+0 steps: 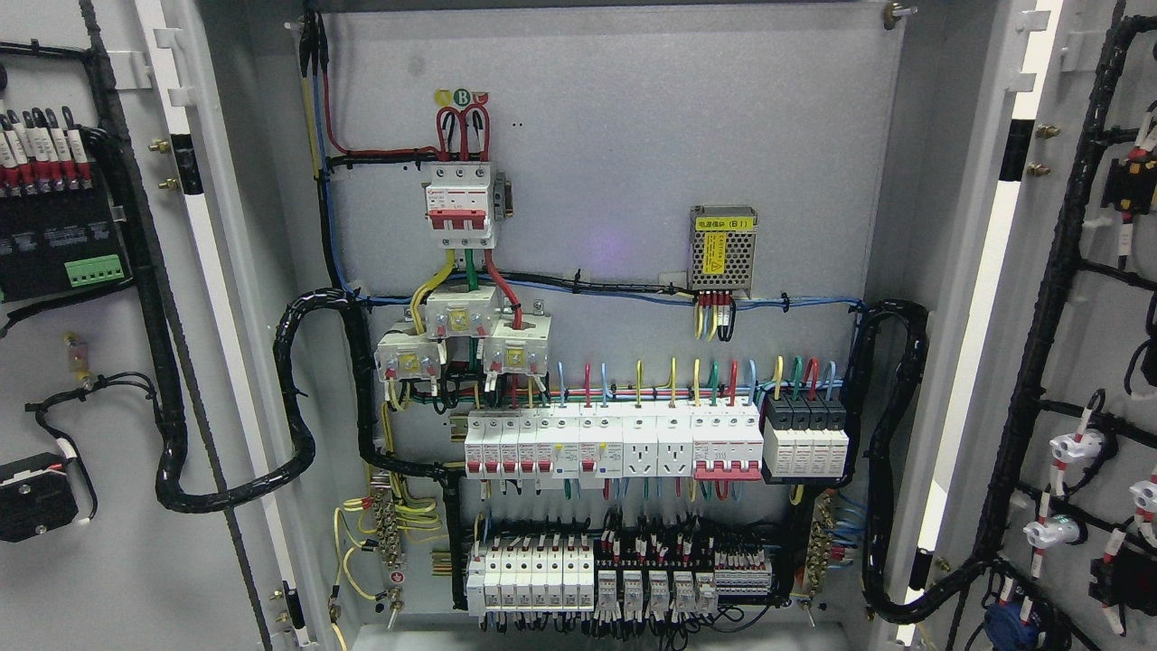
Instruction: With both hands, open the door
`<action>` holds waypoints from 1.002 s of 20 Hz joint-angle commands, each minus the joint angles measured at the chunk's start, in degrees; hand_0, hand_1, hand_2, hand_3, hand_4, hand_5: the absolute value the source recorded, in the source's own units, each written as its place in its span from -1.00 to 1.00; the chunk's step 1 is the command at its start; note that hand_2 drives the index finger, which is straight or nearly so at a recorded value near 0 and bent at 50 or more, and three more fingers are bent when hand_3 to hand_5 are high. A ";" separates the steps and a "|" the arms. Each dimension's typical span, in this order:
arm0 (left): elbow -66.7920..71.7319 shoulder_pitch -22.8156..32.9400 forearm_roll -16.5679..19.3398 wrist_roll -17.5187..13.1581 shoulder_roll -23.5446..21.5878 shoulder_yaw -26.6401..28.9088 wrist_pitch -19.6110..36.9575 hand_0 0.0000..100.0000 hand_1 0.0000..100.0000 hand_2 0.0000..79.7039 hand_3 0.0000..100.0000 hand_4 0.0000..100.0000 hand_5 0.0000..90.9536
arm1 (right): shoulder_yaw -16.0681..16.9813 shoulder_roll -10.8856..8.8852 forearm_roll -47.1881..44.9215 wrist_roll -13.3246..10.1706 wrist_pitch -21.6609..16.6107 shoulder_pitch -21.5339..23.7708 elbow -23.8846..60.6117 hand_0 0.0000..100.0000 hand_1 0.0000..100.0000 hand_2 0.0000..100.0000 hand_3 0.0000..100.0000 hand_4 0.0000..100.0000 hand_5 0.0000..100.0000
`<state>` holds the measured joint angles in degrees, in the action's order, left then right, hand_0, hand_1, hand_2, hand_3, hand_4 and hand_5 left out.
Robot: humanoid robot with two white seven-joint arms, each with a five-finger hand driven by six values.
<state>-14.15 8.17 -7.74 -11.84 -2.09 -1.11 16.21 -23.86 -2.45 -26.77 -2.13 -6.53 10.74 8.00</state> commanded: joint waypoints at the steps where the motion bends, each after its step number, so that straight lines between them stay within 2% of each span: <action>1: 12.39 -1.75 0.88 0.32 3.05 -0.39 -4.08 -1.00 -1.00 -1.00 -1.00 -0.94 -1.00 | 0.48 2.10 4.08 -0.33 1.17 -0.19 -2.90 -1.00 -1.00 -1.00 -1.00 -1.00 -1.00; 5: 16.78 -2.45 2.20 0.59 3.76 -0.30 -4.52 -1.00 -1.00 -1.00 -1.00 -0.93 -1.00 | 0.57 2.10 5.23 -0.33 2.05 -0.55 -2.81 -1.00 -1.00 -1.00 -1.00 -1.00 -1.00; 11: 16.96 -2.54 2.29 0.68 3.76 0.67 -6.98 -1.00 -1.00 -1.00 -1.00 -0.94 -1.00 | 0.66 2.18 5.23 -0.33 2.05 -0.55 -2.72 -1.00 -1.00 -1.00 -1.00 -1.00 -1.00; 20: 16.96 -2.45 3.07 0.68 3.93 0.67 -7.34 -1.00 -1.00 -1.00 -1.00 -0.93 -1.00 | 1.10 2.10 5.23 -0.16 2.05 -0.55 -2.63 -1.00 -1.00 -1.00 -1.00 -1.00 -1.00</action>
<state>-0.20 5.71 -5.37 -11.17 -0.34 -0.18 8.90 -23.14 -0.41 -21.69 -2.66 -4.46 10.21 5.69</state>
